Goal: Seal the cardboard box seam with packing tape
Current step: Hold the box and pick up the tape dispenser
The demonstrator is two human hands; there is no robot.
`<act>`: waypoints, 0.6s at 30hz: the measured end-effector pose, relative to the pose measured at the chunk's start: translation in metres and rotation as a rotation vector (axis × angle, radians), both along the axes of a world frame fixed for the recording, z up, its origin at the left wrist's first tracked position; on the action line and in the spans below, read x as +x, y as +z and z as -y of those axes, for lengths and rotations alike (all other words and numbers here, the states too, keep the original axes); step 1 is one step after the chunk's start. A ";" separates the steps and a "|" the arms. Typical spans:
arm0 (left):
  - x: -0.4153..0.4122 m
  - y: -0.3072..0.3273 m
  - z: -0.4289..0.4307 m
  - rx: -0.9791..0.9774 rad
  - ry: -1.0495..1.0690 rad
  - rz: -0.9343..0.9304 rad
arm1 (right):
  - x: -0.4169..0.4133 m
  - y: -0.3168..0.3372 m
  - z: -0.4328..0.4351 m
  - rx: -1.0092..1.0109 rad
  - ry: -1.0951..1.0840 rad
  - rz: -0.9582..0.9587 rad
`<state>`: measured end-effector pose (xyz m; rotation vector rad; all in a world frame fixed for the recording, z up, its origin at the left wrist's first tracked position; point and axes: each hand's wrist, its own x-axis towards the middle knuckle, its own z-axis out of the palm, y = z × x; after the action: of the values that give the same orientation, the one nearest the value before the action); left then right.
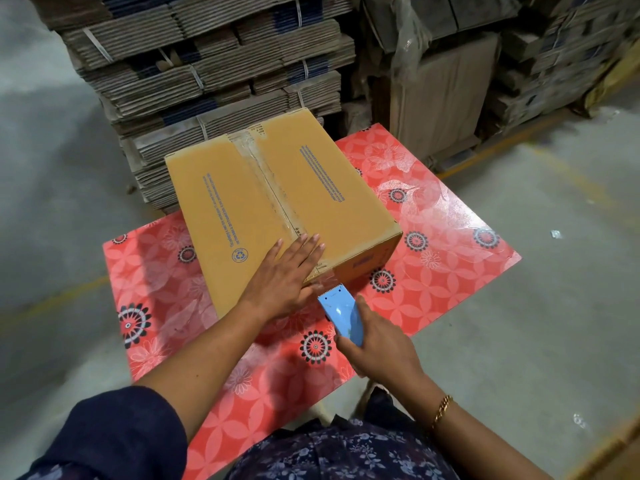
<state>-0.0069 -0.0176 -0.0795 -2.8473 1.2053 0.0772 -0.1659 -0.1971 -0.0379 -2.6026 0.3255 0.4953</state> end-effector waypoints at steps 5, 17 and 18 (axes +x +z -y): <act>0.000 -0.001 -0.001 0.000 0.007 0.015 | 0.055 0.043 -0.003 -0.211 0.176 -0.117; -0.001 0.002 -0.001 -0.031 0.012 -0.009 | 0.042 -0.012 0.017 -0.318 0.562 -0.292; -0.001 0.002 -0.001 -0.034 0.005 -0.027 | 0.031 -0.021 0.025 -0.284 0.602 -0.237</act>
<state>-0.0078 -0.0166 -0.0776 -2.8879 1.2157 0.0962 -0.1344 -0.2224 -0.0588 -2.9026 -0.3589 1.0285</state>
